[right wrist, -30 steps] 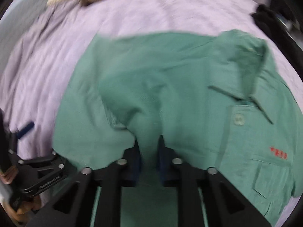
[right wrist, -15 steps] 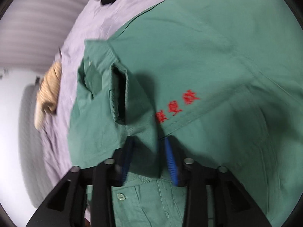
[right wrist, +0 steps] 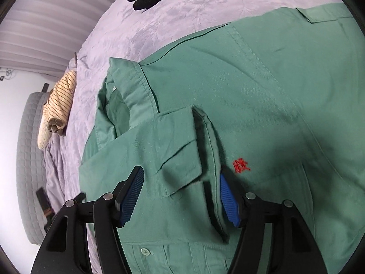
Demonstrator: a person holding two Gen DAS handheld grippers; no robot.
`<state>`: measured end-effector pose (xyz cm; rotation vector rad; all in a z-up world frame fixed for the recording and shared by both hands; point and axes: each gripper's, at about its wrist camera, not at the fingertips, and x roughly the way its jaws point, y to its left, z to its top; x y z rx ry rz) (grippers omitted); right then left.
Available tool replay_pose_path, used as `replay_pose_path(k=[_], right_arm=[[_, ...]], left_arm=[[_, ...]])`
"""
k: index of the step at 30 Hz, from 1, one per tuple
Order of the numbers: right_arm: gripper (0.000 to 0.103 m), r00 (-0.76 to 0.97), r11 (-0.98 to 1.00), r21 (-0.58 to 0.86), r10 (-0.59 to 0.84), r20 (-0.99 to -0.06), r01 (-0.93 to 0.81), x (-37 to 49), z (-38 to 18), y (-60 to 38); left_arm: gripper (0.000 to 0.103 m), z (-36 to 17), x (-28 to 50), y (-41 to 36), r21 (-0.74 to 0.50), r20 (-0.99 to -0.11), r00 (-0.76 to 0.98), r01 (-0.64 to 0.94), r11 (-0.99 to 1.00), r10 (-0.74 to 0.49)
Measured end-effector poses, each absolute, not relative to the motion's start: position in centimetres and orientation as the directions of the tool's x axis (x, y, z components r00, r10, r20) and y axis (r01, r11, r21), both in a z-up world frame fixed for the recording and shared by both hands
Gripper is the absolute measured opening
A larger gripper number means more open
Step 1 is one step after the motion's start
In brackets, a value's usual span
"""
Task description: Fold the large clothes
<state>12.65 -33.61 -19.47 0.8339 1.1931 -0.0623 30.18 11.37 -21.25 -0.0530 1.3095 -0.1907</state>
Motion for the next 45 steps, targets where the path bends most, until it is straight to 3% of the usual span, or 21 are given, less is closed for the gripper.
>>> replay_pose_path(k=[1,2,3,4,5,7,11,17,19,24,27,30,32,33,36,45], right_arm=[[0.068,0.402,0.709,0.537,0.374,-0.836,0.457,12.9,-19.5,-33.6],[0.068,0.401,0.713,0.534,0.372,-0.837,0.455,13.1,-19.5,-33.6],[0.062,0.389,0.725,0.52,0.365,-0.846,0.451,13.3,-19.5,-33.5],[0.024,0.37,0.748,0.495,0.35,-0.86,0.442,13.6,-19.4,-33.2],[0.008,0.34,0.781,0.455,0.327,-0.881,0.428,14.0,-19.4,-32.8],[0.008,0.366,0.816,0.456,0.327,-0.871,0.356,14.6,-18.0,-31.8],[0.008,0.452,0.855,0.484,0.362,-0.815,0.188,15.6,-14.7,-30.6],[0.011,0.348,0.828,0.41,0.282,-0.894,0.382,14.5,-20.3,-34.2],[0.017,0.379,0.778,0.454,0.299,-0.875,0.434,12.8,-20.3,-35.4],[0.027,0.38,0.789,0.402,0.232,-0.895,0.465,9.8,-17.5,-35.6],[0.047,0.387,0.767,0.437,0.266,-0.883,0.47,7.9,-16.9,-35.0],[0.046,0.407,0.759,0.456,0.274,-0.872,0.466,7.2,-17.1,-33.7],[0.032,0.401,0.791,0.428,0.255,-0.88,0.437,7.7,-17.1,-32.6],[0.02,0.375,0.813,0.393,0.235,-0.897,0.431,7.9,-17.5,-32.1],[0.014,0.289,0.848,0.277,0.154,-0.945,0.452,8.0,-19.3,-32.0],[0.019,0.3,0.755,0.389,0.263,-0.917,0.528,3.6,-17.8,-33.8]], left_arm=[[0.076,-21.5,30.6,11.1,-0.159,-0.956,0.234,0.1,0.982,-0.179],[0.058,-21.4,30.8,10.9,-0.159,-0.956,0.237,0.082,0.984,-0.175],[0.024,-21.0,30.9,10.9,-0.136,-0.954,0.259,0.07,0.988,-0.15],[0.016,-20.6,30.9,11.1,-0.097,-0.955,0.276,0.058,0.994,-0.109],[0.012,-20.2,30.7,11.6,-0.123,-0.948,0.29,0.047,0.991,-0.131],[0.005,-19.4,30.3,12.9,-0.153,-0.935,0.321,0.03,0.988,-0.154],[0.005,-20.2,30.2,13.9,-0.151,-0.936,0.318,0.025,0.988,-0.152],[0.005,-21.0,29.9,12.3,-0.058,-0.939,0.335,0.05,0.997,-0.072],[0.005,-20.0,29.6,12.5,-0.056,-0.935,0.348,0.063,0.996,-0.075],[0.005,-15.6,26.6,13.2,-0.055,-0.914,0.396,0.111,0.992,-0.095],[0.005,-14.3,23.7,12.0,-0.104,-0.905,0.393,0.161,0.981,-0.16],[0.005,-15.7,21.3,9.3,-0.097,-0.918,0.357,0.216,0.972,-0.171],[0.005,-18.5,20.1,8.2,-0.025,-0.944,0.314,0.228,0.973,-0.097],[0.005,-20.1,19.8,8.1,0.0,-0.957,0.283,0.216,0.976,-0.063],[0.005,-22.1,18.9,9.7,0.004,-0.964,0.263,0.158,0.987,-0.038],[0.005,-19.8,16.6,10.5,0.022,-0.979,0.203,0.146,0.989,-0.008]])
